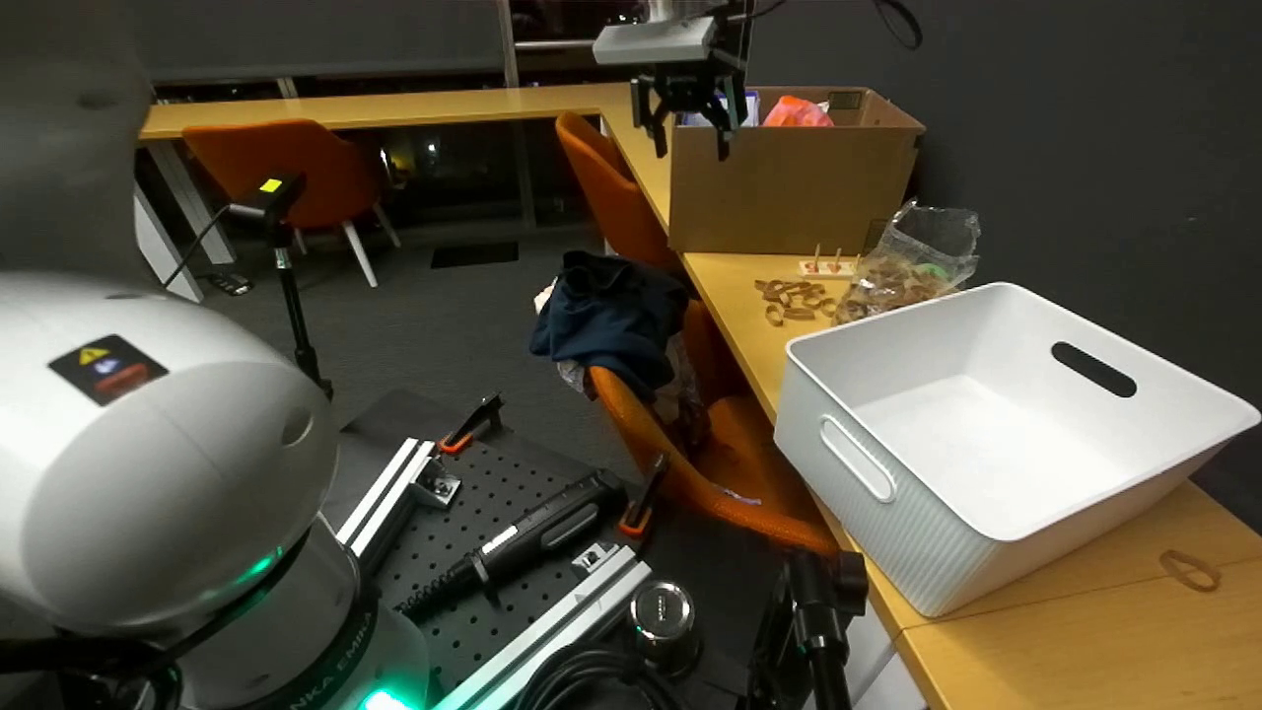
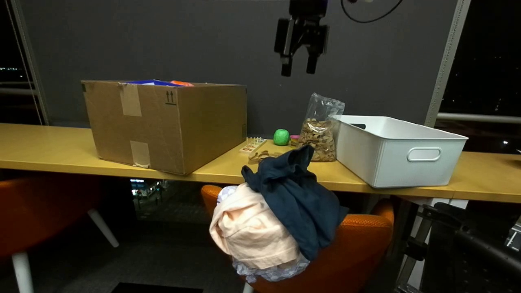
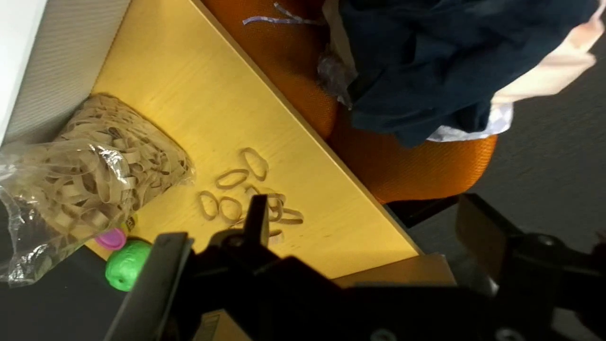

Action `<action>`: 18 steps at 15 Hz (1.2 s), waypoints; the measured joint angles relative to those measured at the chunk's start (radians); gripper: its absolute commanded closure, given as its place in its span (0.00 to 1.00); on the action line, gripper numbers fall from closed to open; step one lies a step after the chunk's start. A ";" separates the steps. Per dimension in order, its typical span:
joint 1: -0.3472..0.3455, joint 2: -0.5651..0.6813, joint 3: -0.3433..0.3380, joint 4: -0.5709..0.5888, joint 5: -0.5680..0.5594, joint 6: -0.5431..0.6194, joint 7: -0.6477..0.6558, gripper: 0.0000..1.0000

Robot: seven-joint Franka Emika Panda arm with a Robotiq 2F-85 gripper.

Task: Put the rubber bands inside the packet

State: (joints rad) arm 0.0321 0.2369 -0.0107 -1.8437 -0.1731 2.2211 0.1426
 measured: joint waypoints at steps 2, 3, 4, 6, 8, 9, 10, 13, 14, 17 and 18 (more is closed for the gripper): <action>0.001 0.121 -0.019 0.089 -0.021 0.034 0.065 0.00; 0.001 0.174 -0.031 0.129 -0.026 0.055 0.094 0.00; 0.002 0.220 -0.043 0.167 -0.026 0.073 0.121 0.00; 0.001 0.298 -0.071 0.234 -0.025 0.104 0.170 0.00; -0.003 0.364 -0.096 0.295 -0.021 0.120 0.208 0.00; -0.005 0.394 -0.107 0.324 -0.020 0.121 0.226 0.00; -0.009 0.422 -0.117 0.348 -0.016 0.121 0.241 0.00; -0.030 0.502 -0.133 0.407 0.012 0.121 0.259 0.00; -0.038 0.530 -0.135 0.425 0.024 0.121 0.260 0.00; -0.053 0.614 -0.135 0.496 0.062 0.121 0.260 0.00; -0.056 0.641 -0.135 0.523 0.075 0.121 0.260 0.00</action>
State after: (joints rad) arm -0.0239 0.8779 -0.1454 -1.3205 -0.0978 2.3421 0.4021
